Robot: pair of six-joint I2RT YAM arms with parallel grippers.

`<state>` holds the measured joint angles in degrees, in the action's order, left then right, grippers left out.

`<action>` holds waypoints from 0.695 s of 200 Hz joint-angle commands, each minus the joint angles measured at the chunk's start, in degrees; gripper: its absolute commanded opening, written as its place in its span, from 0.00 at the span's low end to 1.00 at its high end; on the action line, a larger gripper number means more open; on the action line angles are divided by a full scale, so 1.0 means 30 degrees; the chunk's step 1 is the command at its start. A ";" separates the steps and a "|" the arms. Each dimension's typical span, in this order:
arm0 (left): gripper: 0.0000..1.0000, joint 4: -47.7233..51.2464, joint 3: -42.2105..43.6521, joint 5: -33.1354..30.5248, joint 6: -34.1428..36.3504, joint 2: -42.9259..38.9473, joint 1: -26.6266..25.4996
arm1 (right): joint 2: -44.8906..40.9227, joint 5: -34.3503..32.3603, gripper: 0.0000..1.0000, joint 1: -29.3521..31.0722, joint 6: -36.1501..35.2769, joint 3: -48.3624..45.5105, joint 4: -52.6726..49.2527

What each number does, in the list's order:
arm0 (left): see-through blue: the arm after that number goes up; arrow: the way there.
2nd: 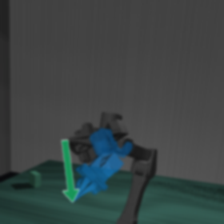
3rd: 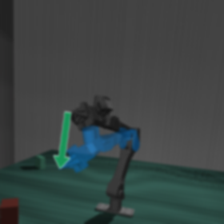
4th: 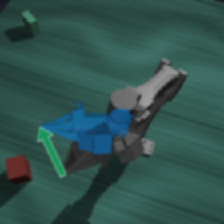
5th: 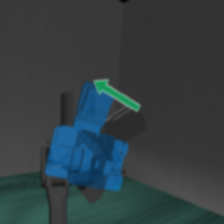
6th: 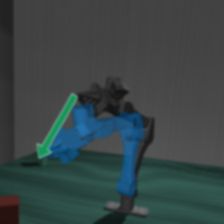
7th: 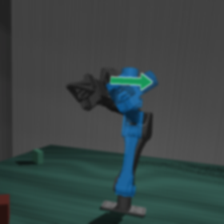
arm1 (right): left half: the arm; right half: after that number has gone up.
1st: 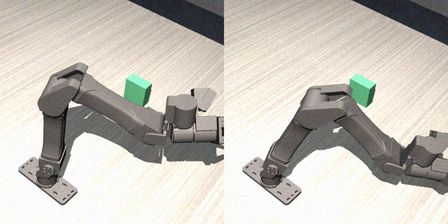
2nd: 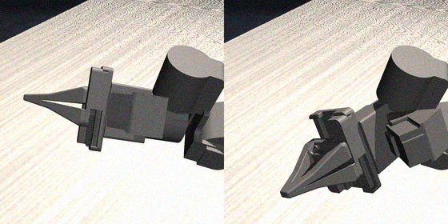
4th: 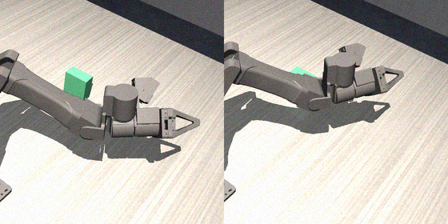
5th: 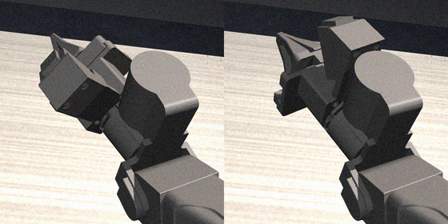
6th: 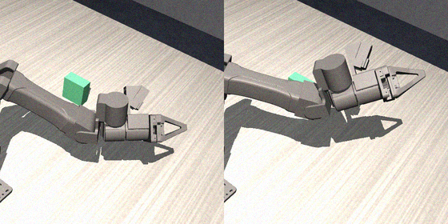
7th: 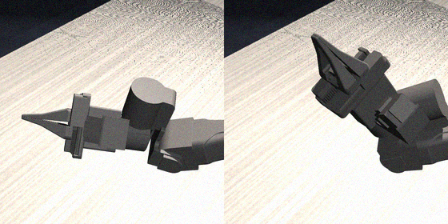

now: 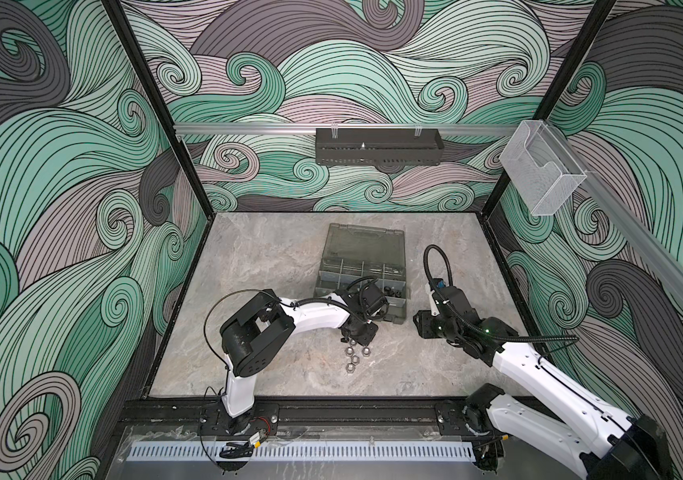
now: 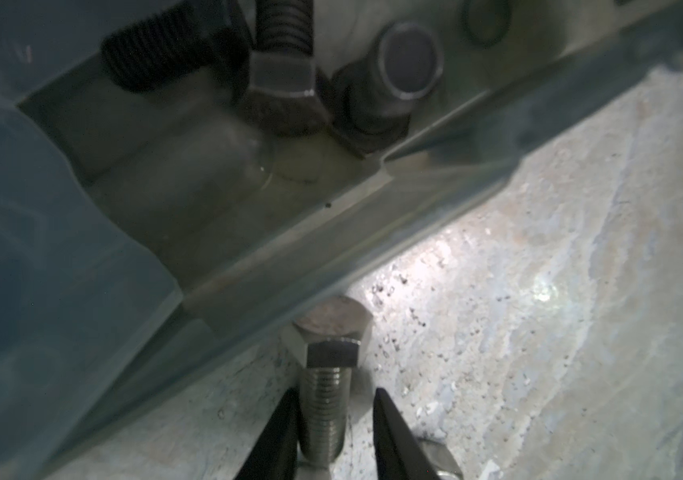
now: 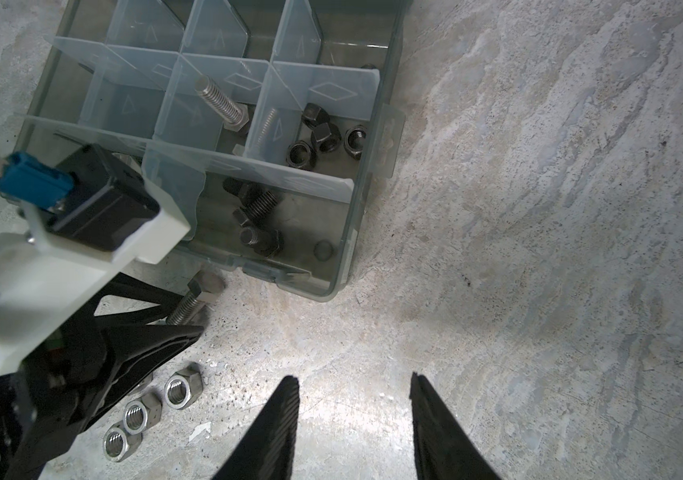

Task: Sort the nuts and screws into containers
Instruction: 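Lower the left gripper onto the silver bolt on the table, close, then carry the silver bolt with the left gripper into the bolt compartment, release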

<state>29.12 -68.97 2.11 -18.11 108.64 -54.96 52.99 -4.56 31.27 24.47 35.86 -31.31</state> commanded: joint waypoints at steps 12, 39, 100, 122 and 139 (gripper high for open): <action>0.22 0.0206 -0.0448 -0.0126 0.0147 0.0459 -0.0153 | -0.0210 -0.0298 0.45 -0.0057 0.0181 -0.0319 -0.0304; 0.14 0.0165 -0.0424 -0.0059 0.0089 0.0386 -0.0165 | -0.0314 -0.0339 0.45 -0.0054 0.0222 -0.0376 -0.0309; 0.11 -0.0519 0.1338 0.0960 -0.1077 -0.2242 -0.0279 | -0.0491 -0.0418 0.45 -0.0081 0.0163 -0.0430 -0.0327; 0.12 -0.0102 0.1437 0.0470 -0.1134 -0.3506 -0.0254 | -0.0553 -0.0460 0.45 -0.0119 0.0120 -0.0438 -0.0317; 0.11 0.0409 0.0975 0.0085 -0.0827 -0.4218 -0.0248 | -0.0536 -0.0449 0.45 -0.0110 0.0069 -0.0406 -0.0321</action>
<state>29.19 -63.64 3.57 -20.27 100.68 -55.33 51.96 -4.64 31.20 24.49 35.20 -31.53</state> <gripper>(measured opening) 0.144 0.453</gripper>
